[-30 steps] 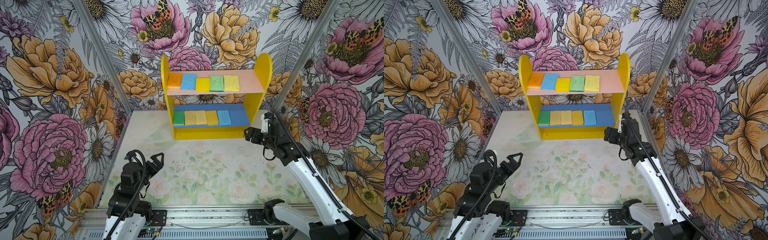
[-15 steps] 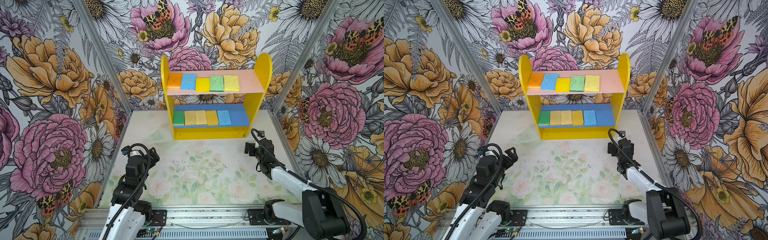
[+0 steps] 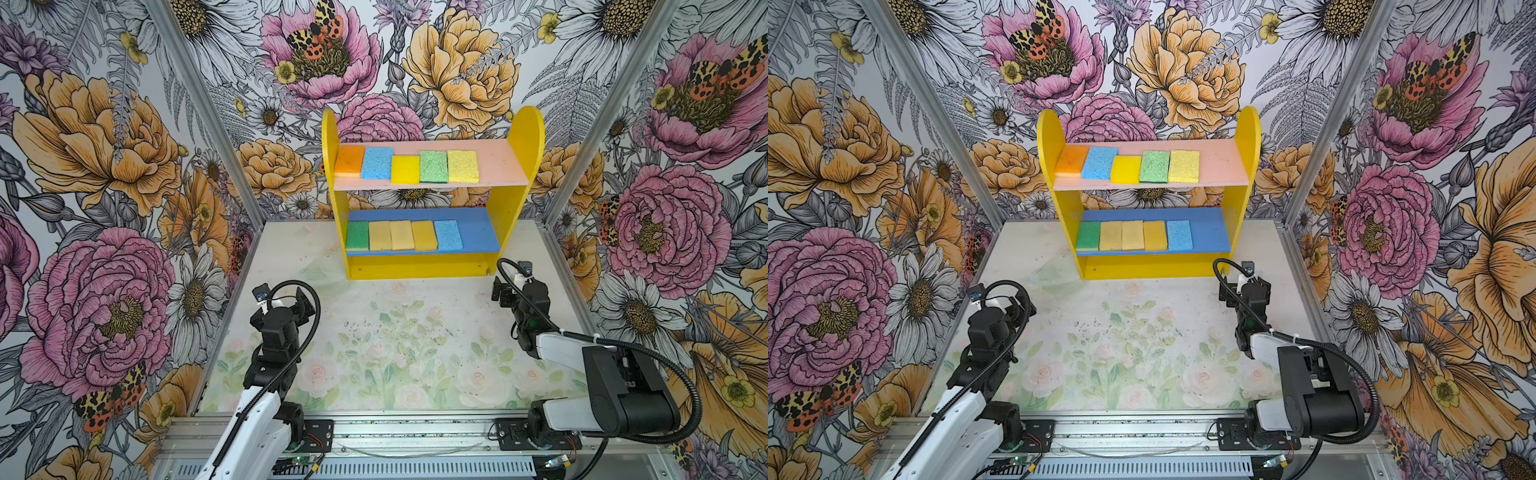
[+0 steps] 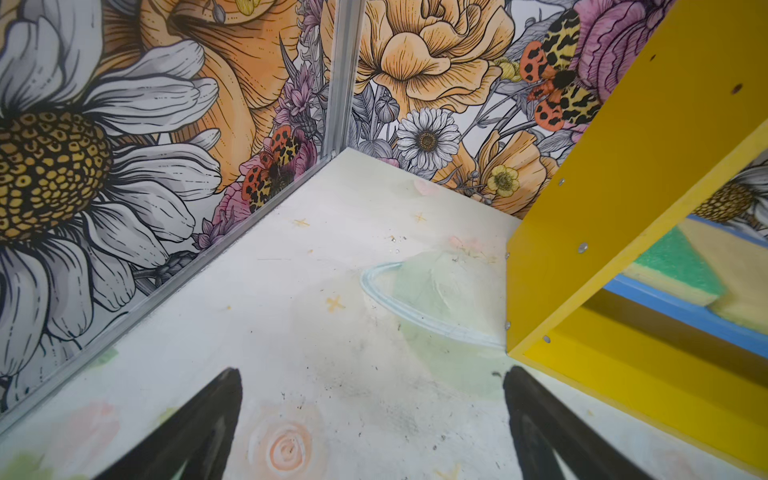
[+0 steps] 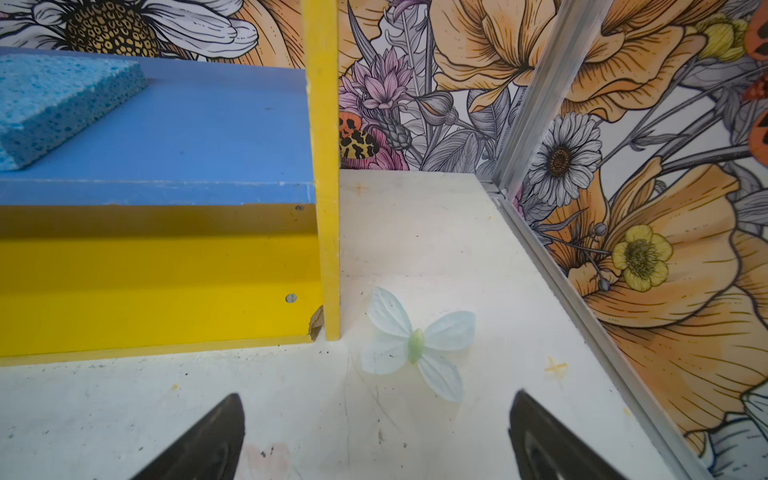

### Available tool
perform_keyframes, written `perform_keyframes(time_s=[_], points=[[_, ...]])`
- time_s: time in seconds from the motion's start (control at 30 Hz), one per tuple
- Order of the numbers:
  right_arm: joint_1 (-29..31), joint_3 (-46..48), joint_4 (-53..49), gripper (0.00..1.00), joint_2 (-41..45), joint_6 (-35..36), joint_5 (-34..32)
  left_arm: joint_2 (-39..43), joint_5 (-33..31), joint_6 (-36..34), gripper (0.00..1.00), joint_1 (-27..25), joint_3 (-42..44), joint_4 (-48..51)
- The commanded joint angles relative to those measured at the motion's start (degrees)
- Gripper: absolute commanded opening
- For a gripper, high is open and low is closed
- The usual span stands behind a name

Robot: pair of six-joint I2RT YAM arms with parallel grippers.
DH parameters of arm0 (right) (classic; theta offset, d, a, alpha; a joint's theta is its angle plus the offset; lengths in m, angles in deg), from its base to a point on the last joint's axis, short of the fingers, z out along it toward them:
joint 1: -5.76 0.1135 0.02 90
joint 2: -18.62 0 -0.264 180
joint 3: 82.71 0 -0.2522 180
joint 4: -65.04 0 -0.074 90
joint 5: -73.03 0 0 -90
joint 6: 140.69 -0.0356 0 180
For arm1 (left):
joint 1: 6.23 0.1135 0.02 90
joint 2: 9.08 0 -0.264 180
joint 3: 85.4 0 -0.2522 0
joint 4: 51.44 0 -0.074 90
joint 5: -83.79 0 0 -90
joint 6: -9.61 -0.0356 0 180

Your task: Place and organize the cleaning sponges onto the shelf

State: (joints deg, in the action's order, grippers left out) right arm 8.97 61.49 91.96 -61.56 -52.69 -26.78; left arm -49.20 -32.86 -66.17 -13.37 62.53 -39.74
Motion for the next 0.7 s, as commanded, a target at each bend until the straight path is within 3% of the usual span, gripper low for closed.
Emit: perform_keyframes(time_s=[0.0, 0.2, 0.4, 0.67], points=[[-0.6, 1.9, 8.9, 0.99, -2.2, 1.0, 1.8, -5.3, -1.5, -5.9, 0.99, 1.1, 1.7, -13.2], [-1.3, 5.8, 21.8, 0.99, -8.2, 1.3, 3.7, -19.8, 7.3, -7.5, 0.99, 5.0, 0.0, -25.2], [-1.6, 4.4, 18.6, 0.99, -7.8, 0.9, 4.2, -31.4, 17.0, -10.7, 0.99, 7.5, -0.8, -35.1], [-1.8, 4.0, 18.0, 1.00, -7.7, 0.7, 4.3, -37.9, 24.7, -13.5, 0.99, 9.4, -2.5, -41.9]])
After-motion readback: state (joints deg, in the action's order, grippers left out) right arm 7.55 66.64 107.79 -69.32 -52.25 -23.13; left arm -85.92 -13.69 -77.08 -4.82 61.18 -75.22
